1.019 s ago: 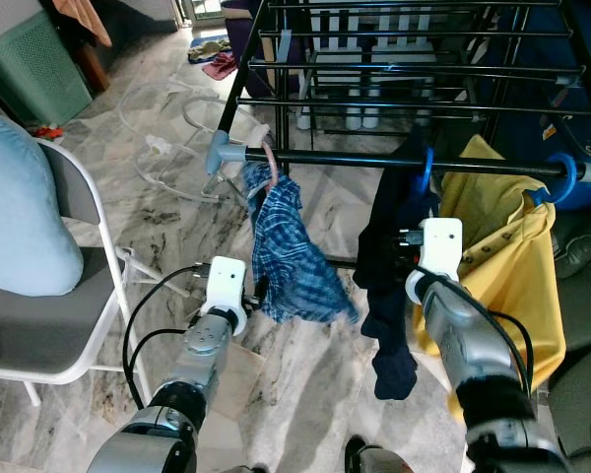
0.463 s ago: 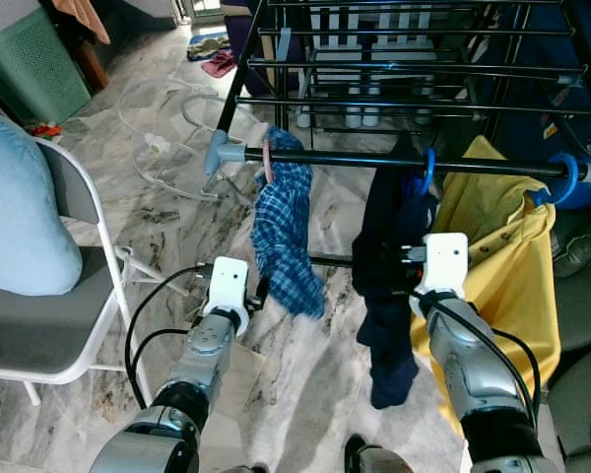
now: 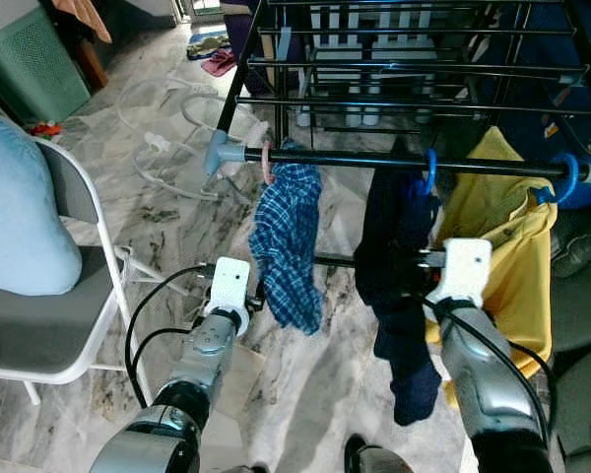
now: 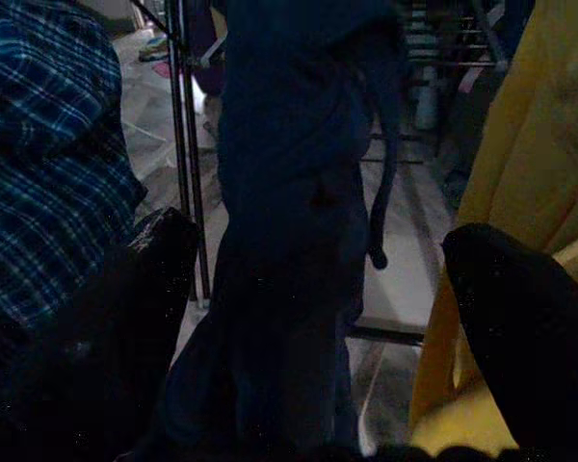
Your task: Hang hanger
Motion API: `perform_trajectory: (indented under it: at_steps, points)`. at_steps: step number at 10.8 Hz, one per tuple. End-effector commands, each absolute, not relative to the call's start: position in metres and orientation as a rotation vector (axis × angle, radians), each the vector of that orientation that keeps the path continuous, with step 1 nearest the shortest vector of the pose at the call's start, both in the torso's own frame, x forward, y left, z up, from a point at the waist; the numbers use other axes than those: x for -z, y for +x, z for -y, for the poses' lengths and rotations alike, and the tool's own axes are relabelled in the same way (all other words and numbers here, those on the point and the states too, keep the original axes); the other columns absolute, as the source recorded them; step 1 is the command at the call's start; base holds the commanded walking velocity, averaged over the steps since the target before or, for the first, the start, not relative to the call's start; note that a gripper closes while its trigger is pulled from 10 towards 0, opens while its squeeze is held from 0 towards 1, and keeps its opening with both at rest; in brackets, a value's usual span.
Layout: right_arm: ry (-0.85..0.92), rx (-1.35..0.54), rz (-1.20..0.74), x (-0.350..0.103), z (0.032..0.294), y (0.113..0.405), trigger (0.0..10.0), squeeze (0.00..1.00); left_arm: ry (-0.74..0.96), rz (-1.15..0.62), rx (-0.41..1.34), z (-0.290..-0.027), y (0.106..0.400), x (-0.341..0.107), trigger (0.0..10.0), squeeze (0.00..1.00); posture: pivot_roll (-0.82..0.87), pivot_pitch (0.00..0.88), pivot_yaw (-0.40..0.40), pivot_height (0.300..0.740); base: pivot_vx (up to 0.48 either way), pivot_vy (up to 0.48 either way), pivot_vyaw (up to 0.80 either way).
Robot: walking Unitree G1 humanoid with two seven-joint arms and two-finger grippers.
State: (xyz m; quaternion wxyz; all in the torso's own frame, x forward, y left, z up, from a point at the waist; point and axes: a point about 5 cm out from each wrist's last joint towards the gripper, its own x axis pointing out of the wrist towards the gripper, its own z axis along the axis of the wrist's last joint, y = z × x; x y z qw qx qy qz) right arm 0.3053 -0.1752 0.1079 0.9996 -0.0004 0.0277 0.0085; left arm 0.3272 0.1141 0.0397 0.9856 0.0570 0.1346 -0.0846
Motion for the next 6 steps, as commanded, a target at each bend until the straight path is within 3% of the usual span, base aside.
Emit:
perform_trajectory:
  at_steps: [1, 5, 6]
  points:
    - [0.008, -0.041, -0.034, -0.1104, 0.1722, 0.3026, 10.0, 1.00, 0.132, -0.295, 0.152, -0.1197, 0.3260, -0.0362, 10.0, 0.00, -0.19, 0.140, 0.102, 0.740, 0.000, 0.000, 0.00]
    - [0.021, -0.066, -0.016, -0.1133, 0.1719, 0.2973, 10.0, 1.00, 0.141, -0.313, 0.143, -0.1165, 0.3272, -0.0359, 10.0, 0.00, -0.19, 0.124, 0.100, 0.740, 0.000, 0.000, 0.00]
    - [0.023, -0.067, -0.016, -0.1135, 0.1726, 0.2968, 10.0, 0.00, 0.147, -0.313, 0.140, -0.1170, 0.3273, -0.0359, 10.0, 0.00, -0.19, 0.125, 0.101, 0.740, 0.000, 0.000, 0.00]
